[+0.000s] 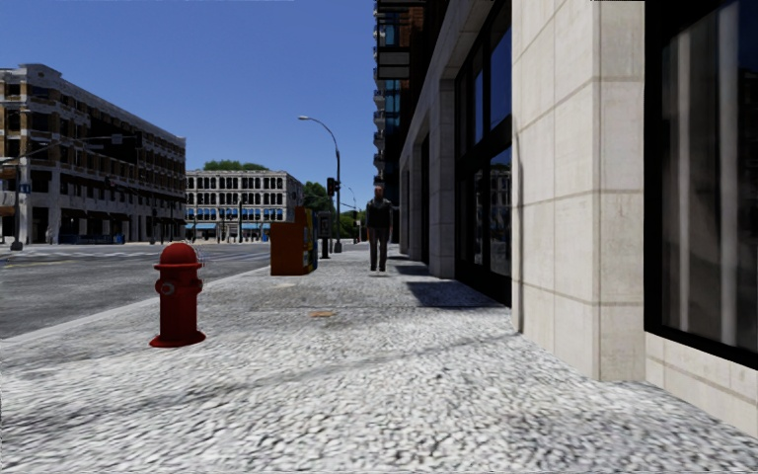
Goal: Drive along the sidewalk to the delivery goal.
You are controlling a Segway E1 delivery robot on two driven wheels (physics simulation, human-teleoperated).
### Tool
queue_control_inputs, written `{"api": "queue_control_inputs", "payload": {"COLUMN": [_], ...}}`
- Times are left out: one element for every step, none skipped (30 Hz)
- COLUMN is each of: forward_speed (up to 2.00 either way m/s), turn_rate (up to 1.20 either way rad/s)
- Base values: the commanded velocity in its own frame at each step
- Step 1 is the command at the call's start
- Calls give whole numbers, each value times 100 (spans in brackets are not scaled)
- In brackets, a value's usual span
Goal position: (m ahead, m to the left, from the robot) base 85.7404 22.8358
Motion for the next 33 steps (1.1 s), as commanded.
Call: {"api": "queue_control_inputs", "payload": {"forward_speed": [181,181,181,181,181,181,181,181,181,181,181,181,181,181,181,181,181,181,181,181,181,181,181,181,181,181,181,181,181,181,181,181,181], "turn_rate": [60,62,62,56,38,17,17,5,0,0,0,0,0,0,0,0,0,0,0,0,0,0,0,0,0,0,0,0,0,0,0,0,0]}}
